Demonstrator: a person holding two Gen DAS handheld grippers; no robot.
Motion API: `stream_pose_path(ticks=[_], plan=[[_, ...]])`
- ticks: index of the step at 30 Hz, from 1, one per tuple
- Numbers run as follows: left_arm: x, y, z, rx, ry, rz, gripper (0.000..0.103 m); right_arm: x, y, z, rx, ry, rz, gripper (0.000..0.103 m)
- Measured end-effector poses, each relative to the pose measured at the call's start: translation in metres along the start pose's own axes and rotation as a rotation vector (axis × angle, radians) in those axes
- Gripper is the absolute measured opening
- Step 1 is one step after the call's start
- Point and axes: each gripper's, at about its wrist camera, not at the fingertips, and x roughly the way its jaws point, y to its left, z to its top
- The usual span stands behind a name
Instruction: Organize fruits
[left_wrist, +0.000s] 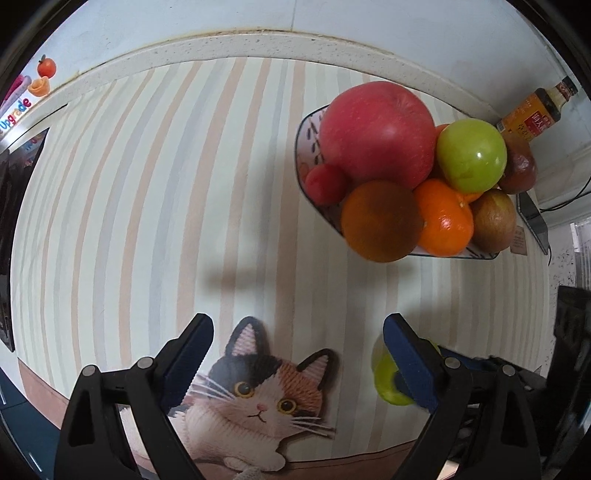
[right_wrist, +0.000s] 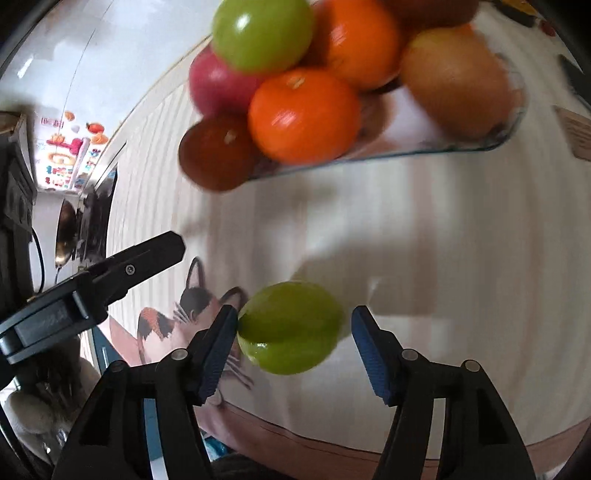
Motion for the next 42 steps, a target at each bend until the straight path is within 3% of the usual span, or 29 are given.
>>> stream_pose_path(ticks=[4,7,12,18,24,29,35,38,39,42], plan=[[0.000,0.008,-0.005,-0.011,0.001,0.017,0.094,0.006,0.019,-0.005,-0.076,-0.036,-0.065,0.065],[-0.003,0.007,-0.006,-0.004,-0.018,0.043,0.094,-0.003,0.016,-0.008,-0.062,-0.075,-0.057,0.065],[-0.012,-0.014,-0.003,0.071,-0.086,0.112,0.102,-0.052,0.005,0.000,-0.051,-0.215,-0.081,0.065],[-0.017,-0.034,0.009,0.116,-0.115,0.110,0.102,-0.106,-0.020,0.032,-0.048,-0.380,-0.156,0.065],[-0.010,-0.055,0.014,0.150,-0.110,0.116,0.102,-0.101,-0.017,0.056,-0.126,-0.476,-0.194,0.065],[-0.001,-0.058,0.014,0.158,-0.086,0.131,0.102,-0.089,-0.003,0.050,-0.237,-0.534,-0.249,0.065],[0.010,-0.057,0.009,0.147,-0.054,0.126,0.102,-0.089,-0.003,0.048,-0.236,-0.543,-0.238,0.065],[0.008,-0.057,0.008,0.139,-0.056,0.118,0.102,-0.096,-0.012,0.044,-0.174,-0.539,-0.184,0.061],[0.005,-0.057,0.009,0.136,-0.060,0.115,0.102,-0.104,-0.017,0.041,-0.137,-0.558,-0.144,0.055],[0.000,-0.060,0.009,0.126,-0.075,0.100,0.102,-0.131,-0.035,0.037,-0.031,-0.598,-0.065,0.056]])
